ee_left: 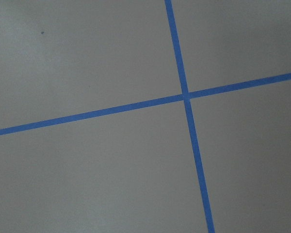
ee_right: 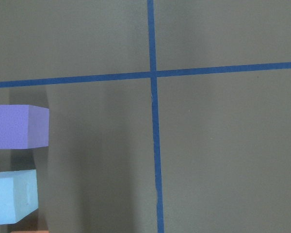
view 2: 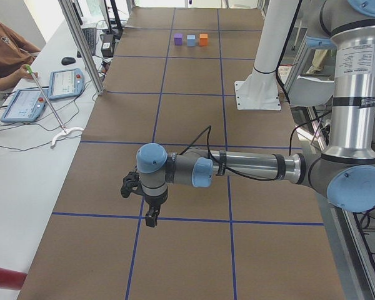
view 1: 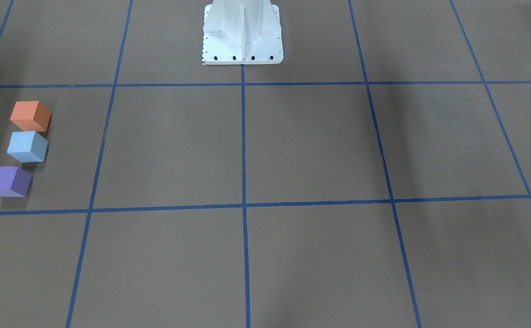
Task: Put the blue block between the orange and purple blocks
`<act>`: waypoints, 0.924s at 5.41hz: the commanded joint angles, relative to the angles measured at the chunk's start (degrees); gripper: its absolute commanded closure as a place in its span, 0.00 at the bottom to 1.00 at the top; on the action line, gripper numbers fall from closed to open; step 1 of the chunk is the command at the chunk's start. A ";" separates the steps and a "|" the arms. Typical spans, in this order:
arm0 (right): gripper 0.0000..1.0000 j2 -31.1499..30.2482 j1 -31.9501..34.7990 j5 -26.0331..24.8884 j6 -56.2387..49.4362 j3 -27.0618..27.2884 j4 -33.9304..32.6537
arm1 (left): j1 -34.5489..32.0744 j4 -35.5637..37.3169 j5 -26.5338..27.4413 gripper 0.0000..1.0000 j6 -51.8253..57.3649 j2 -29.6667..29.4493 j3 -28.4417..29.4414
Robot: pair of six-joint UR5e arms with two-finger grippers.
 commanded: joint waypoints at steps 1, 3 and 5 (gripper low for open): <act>0.00 -0.47 -0.03 -0.05 -0.06 0.06 0.10 | 0.00 -0.11 0.09 0.00 0.02 -0.04 -0.08; 0.00 -0.47 -0.03 0.12 -0.06 -0.03 0.37 | 0.00 -0.11 0.09 0.00 0.02 -0.04 -0.17; 0.00 -0.29 -0.03 0.39 -0.06 -0.03 0.46 | 0.09 -0.11 0.09 0.00 0.02 -0.04 0.00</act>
